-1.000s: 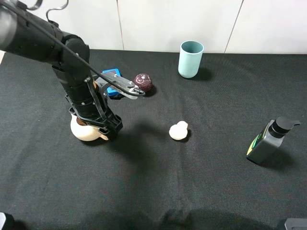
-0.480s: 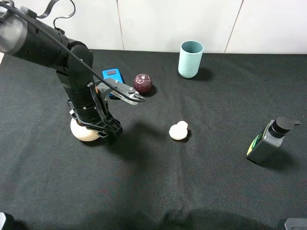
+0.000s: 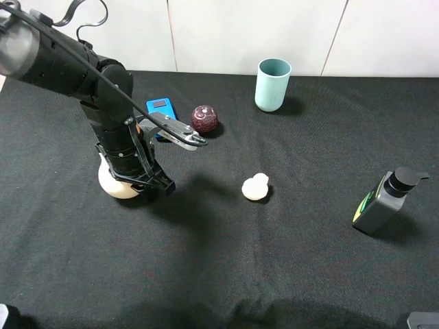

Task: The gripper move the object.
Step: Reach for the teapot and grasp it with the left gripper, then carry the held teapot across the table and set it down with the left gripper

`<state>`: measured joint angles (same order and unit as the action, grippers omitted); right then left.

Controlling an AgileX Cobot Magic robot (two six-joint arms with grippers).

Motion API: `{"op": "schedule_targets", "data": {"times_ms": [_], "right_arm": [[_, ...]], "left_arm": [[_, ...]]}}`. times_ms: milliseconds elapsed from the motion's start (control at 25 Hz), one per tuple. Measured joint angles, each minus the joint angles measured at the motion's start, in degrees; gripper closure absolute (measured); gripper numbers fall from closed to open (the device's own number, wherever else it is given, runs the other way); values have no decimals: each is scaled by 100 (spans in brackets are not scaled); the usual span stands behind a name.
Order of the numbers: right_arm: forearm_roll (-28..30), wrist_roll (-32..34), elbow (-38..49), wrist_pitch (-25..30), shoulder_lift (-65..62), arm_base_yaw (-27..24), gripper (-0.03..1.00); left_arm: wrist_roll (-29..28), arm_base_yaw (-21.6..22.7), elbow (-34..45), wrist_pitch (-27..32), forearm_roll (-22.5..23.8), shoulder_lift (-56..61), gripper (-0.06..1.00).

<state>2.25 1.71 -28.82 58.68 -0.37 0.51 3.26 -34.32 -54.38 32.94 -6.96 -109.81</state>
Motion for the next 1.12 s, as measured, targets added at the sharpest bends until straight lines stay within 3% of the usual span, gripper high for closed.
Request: {"op": "schedule_targets", "data": {"times_ms": [800,1120], "right_arm": [[0,0,0,0,0,0,27],[-6,0,0,0,0,0,27]], "left_arm": [[6,0,-6,-5,0,174,52],[-47,0,-492,556,5,193,52]]}}
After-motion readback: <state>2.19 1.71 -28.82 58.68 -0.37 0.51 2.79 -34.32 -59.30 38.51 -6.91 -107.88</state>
